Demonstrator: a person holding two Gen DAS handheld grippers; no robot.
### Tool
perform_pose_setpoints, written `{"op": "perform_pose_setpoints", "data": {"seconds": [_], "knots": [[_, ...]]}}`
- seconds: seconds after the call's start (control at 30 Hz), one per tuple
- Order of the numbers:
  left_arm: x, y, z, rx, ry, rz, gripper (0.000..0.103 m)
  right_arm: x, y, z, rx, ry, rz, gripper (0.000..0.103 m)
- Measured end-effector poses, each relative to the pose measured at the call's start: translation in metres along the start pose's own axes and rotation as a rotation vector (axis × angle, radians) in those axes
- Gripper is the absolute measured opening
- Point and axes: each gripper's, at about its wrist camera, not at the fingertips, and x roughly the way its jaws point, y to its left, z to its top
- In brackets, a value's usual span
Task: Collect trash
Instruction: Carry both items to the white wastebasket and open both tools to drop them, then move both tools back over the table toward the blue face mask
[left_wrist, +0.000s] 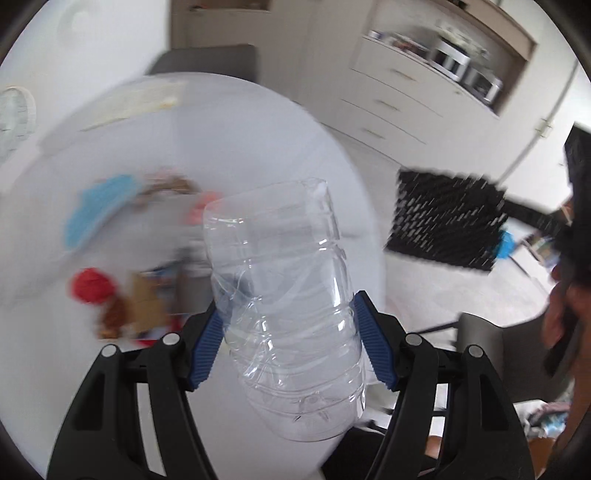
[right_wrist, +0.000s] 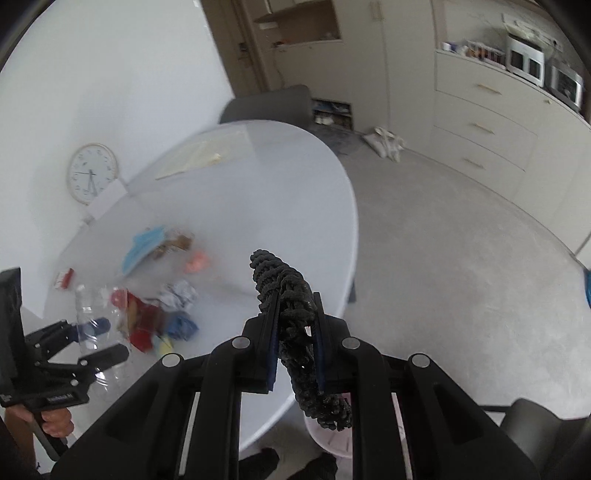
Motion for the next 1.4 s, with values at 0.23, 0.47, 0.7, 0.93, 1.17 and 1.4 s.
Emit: {"op": "perform_pose_setpoints", "data": {"seconds": [0.23, 0.47, 0.7, 0.93, 1.17, 1.4], "knots": [[0.048, -0.095, 0.012, 0.062, 0.055, -0.075, 0.065, 0.059, -0.099, -0.087, 0.119, 0.206, -0.073, 0.016], [0.087, -0.132, -0.001, 0.098, 0.144, -0.034, 0.065, 0.148, -0.127, -0.143, 0.113, 0.360, -0.106, 0.050], [0.121, -0.148, -0.003, 0.085, 0.207, -0.045, 0.066, 0.137, -0.139, -0.140, 0.088, 0.341, -0.124, 0.085], [0.140, -0.154, -0.005, 0.087, 0.240, -0.078, 0.072, 0.071, -0.153, -0.111, 0.060, 0.207, -0.185, 0.098], [0.129, -0.155, -0.002, 0.091, 0.207, -0.081, 0.093, 0.044, -0.150, -0.091, -0.010, 0.164, -0.226, 0.098], [0.094, -0.155, 0.008, 0.111, 0.112, 0.016, 0.095, 0.018, -0.131, -0.074, -0.008, 0.099, -0.196, 0.101]]}}
